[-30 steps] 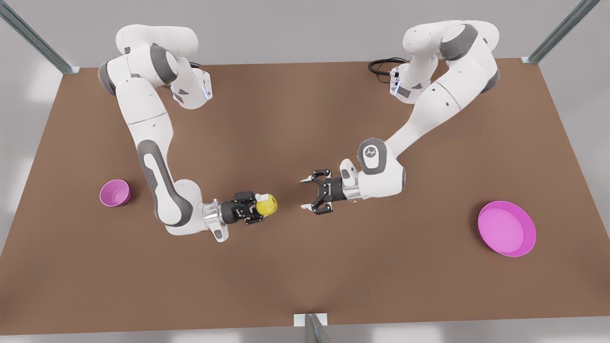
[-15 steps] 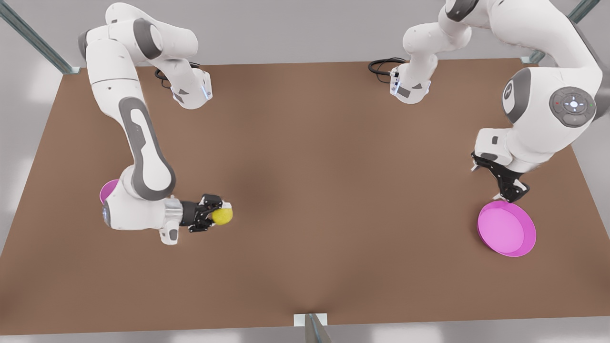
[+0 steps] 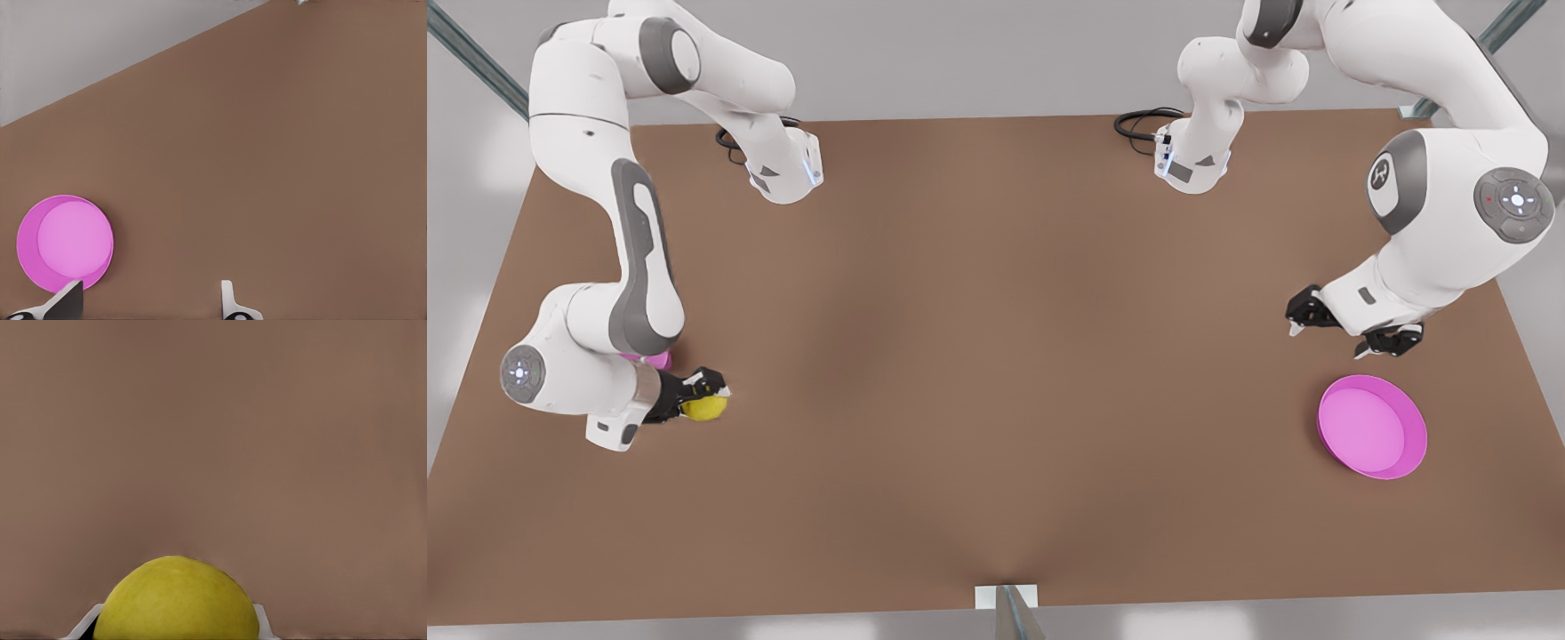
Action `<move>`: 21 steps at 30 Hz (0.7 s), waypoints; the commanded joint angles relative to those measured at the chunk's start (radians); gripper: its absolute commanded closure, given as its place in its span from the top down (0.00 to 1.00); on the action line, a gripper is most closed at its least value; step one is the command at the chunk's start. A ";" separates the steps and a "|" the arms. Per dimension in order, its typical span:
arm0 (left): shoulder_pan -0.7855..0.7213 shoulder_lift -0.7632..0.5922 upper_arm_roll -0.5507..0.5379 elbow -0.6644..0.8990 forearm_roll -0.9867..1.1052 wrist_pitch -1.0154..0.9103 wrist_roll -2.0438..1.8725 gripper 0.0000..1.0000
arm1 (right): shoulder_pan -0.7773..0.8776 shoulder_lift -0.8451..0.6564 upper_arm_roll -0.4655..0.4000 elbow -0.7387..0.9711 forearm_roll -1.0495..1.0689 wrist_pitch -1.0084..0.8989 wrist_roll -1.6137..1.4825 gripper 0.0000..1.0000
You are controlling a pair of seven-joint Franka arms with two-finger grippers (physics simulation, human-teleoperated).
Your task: Use the left arm to pick up the apple from the plate, transfer it to the gripper of the right arm, and then use the right arm to place it into the bowl
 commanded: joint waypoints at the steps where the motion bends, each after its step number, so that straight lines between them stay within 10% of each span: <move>1: 0.000 -0.001 0.000 0.001 -0.005 0.006 -0.526 1.00 | -0.013 0.005 0.000 -0.001 -0.086 -0.015 0.189 0.61; 21: -0.026 0.016 -0.003 0.001 -0.006 0.009 -0.542 1.00 | -0.282 -0.084 0.017 -0.268 -0.154 0.088 -0.138 0.61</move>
